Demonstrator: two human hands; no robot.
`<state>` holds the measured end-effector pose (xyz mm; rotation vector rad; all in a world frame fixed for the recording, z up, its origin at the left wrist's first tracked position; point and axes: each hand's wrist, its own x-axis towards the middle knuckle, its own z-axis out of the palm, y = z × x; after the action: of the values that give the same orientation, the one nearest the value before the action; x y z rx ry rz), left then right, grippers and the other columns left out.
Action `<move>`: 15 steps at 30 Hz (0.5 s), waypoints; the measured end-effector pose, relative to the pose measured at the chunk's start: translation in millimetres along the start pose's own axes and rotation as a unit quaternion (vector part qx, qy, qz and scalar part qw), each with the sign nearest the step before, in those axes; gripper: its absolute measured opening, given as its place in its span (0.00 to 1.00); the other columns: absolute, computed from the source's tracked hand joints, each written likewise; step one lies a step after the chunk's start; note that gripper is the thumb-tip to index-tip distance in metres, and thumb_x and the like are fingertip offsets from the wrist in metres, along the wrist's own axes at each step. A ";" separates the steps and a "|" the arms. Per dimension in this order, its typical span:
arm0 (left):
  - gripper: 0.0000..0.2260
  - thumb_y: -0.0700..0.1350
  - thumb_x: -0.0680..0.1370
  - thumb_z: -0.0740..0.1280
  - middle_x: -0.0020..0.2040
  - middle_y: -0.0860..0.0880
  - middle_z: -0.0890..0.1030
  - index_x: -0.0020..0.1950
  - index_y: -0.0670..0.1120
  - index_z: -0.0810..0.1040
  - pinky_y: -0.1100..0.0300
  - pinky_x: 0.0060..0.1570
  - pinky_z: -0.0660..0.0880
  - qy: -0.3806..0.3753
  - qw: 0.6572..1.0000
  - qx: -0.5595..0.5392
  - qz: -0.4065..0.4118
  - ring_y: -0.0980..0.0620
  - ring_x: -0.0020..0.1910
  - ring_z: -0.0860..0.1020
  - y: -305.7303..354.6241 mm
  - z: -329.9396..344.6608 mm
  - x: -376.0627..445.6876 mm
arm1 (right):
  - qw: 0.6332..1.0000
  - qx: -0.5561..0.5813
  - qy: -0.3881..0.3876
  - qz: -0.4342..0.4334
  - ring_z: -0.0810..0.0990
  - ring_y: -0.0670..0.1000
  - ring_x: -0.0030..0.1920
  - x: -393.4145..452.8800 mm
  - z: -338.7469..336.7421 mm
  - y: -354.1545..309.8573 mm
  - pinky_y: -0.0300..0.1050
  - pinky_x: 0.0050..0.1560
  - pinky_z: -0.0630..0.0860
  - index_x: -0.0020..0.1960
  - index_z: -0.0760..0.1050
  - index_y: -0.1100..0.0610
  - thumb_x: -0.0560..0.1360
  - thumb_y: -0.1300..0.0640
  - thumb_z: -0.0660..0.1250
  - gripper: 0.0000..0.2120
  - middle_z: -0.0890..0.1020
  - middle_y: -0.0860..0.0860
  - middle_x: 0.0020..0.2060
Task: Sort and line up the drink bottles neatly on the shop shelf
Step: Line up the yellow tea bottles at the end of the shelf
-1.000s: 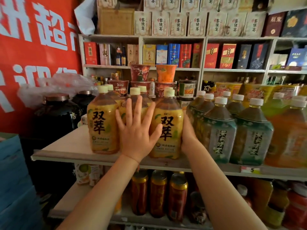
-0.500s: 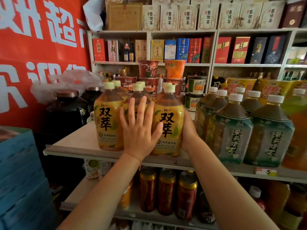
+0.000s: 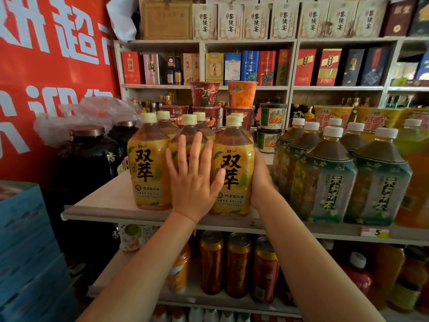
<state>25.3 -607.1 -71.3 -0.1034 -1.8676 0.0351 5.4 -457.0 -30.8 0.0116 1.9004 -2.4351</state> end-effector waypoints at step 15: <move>0.23 0.47 0.80 0.62 0.78 0.38 0.66 0.73 0.39 0.73 0.35 0.77 0.51 0.039 0.990 -0.132 0.011 0.36 0.79 0.59 26.5 -19.9 18.7 | 0.962 -0.061 0.049 -0.263 0.81 0.39 0.49 -28.2 7.9 -26.6 0.38 0.50 0.75 0.54 0.78 0.44 0.85 0.46 0.50 0.17 0.83 0.41 0.47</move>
<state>40.3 -579.5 -49.6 -0.3042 -1.7854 -0.1997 32.5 -457.1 -2.0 -0.4406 2.3422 -2.6553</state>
